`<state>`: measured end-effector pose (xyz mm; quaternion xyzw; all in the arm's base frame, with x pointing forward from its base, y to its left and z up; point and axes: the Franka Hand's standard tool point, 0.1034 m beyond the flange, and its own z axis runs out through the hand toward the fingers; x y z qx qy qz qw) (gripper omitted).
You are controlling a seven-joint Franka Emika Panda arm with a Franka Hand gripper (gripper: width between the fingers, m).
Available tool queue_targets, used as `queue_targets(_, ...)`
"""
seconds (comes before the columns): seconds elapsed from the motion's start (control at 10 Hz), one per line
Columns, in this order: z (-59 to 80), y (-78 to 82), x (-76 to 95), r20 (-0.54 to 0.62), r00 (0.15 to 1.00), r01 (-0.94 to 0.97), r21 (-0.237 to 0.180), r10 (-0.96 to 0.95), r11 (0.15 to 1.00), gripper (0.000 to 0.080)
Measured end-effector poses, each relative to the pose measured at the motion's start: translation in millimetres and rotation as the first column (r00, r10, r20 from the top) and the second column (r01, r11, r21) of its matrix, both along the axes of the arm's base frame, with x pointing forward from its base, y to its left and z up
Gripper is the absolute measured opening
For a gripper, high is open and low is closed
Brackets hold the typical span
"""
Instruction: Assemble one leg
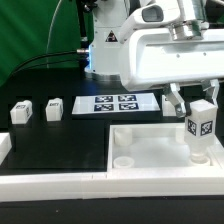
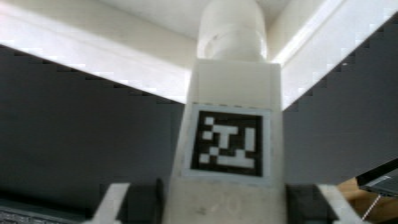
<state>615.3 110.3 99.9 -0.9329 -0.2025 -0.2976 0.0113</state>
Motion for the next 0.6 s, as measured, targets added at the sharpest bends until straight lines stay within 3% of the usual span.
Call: queue_targets(0.6,-12.0,1.1,-3.5,-0.001,1.0,0.001,0.002,-0.001,1.0,0.031)
